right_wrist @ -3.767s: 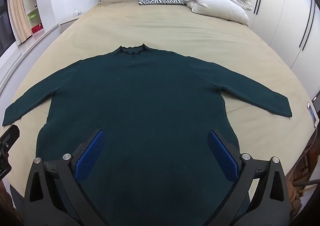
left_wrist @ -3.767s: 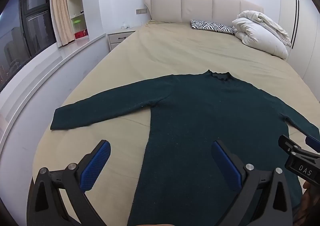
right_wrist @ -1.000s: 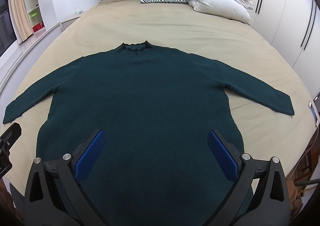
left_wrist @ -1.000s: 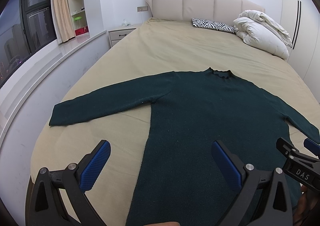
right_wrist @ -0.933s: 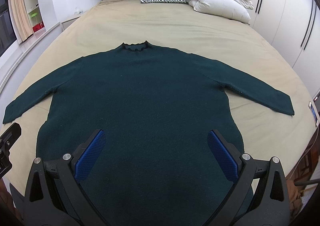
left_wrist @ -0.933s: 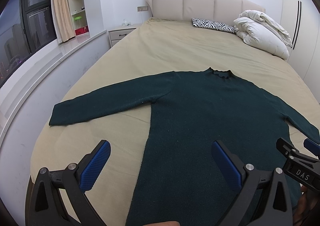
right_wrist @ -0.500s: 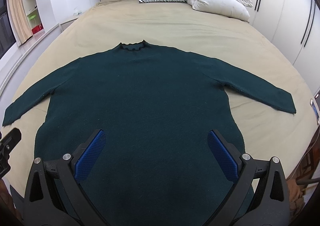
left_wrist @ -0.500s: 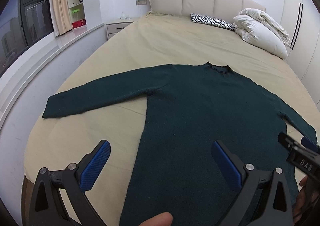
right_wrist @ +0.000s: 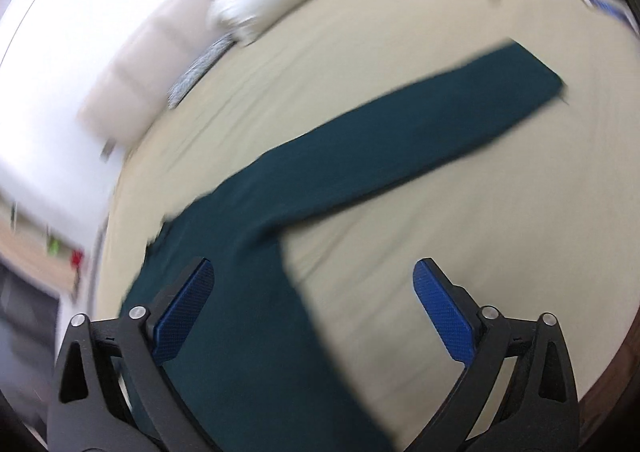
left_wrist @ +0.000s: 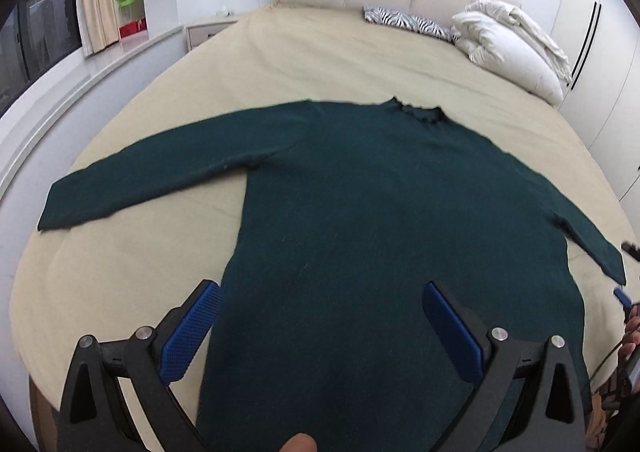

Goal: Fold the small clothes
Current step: 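Grasp the sweater sleeve nearest the right gripper with the right gripper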

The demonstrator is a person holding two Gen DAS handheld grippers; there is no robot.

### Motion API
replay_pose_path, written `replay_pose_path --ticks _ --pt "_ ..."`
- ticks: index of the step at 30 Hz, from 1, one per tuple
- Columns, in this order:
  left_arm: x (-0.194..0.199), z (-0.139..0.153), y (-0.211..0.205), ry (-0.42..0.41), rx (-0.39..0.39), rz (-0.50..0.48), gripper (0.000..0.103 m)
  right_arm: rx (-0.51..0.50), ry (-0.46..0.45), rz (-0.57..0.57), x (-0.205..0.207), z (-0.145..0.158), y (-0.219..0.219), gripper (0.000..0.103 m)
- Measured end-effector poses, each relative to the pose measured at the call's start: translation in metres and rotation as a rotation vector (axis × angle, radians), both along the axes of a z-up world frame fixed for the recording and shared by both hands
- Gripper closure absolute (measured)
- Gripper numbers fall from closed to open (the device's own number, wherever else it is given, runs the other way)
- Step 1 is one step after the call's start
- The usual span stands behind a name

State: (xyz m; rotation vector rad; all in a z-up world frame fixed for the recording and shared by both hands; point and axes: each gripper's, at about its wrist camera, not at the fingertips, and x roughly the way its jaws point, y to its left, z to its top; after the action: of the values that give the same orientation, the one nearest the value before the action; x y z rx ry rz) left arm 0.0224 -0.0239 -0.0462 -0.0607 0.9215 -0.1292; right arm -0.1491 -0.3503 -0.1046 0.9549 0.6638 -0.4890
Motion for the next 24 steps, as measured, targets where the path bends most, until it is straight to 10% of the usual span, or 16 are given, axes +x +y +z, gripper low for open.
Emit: replay_pose_path --ticks 6,16,20,24 --pt "0.036 -0.020 -0.027 0.124 -0.069 -0.053 0.000 0.186 -0.073 -0.204 -0.038 -0.053 -0.105 0.021" --pt "0.079 -0.033 -0.073 0.129 -0.191 -0.131 0.002 0.202 -0.223 -0.316 -0.036 -0.068 -0.208 0.025" --pt "0.093 -0.046 -0.081 0.186 -0.288 -0.155 0.020 0.107 -0.102 -0.297 -0.017 -0.064 -0.242 0.081" --pt "0.106 -0.056 -0.086 0.222 -0.346 -0.177 0.030 0.026 -0.072 -0.252 0.014 -0.027 -0.234 0.094"
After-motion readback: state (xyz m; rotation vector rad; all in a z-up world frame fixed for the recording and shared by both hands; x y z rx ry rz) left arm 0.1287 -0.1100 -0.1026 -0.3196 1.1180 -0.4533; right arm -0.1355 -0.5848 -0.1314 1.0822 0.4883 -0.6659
